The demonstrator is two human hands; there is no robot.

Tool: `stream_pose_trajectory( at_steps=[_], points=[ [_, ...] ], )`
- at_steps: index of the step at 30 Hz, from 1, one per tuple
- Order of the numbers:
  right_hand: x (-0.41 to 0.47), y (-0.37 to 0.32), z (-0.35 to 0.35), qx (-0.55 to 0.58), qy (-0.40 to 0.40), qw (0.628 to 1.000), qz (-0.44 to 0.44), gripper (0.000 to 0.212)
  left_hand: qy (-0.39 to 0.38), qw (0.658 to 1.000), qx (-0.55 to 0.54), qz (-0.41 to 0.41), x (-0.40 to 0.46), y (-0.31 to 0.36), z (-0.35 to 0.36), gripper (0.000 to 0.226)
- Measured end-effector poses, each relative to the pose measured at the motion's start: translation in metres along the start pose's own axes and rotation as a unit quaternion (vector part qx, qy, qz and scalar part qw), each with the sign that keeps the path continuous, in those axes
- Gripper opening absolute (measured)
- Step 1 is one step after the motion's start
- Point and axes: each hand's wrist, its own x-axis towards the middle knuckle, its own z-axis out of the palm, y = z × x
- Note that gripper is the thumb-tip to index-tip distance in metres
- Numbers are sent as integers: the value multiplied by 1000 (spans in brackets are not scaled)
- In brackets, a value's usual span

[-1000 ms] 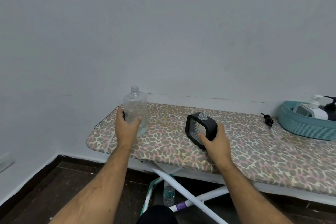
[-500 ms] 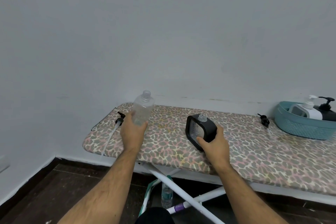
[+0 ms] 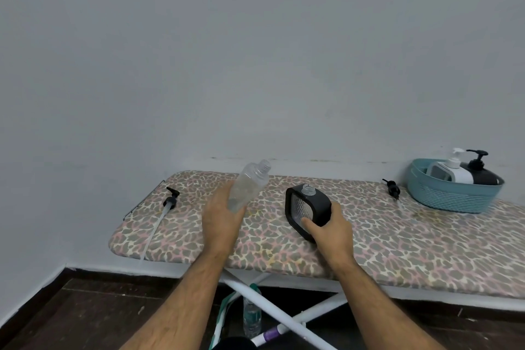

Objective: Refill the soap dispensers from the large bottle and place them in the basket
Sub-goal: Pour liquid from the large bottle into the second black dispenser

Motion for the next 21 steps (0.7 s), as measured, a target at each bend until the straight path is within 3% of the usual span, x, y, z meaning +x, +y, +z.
stream_pose_trajectory(
  at_steps=[10,21],
  points=[
    [-5,14,1,-20,32,999,-6,51,-35,989,100,107,-3,3,13,46],
    [-5,13,12,-79,70,994,-22,67,-24,958,221,181,6,12,9,65]
  ],
)
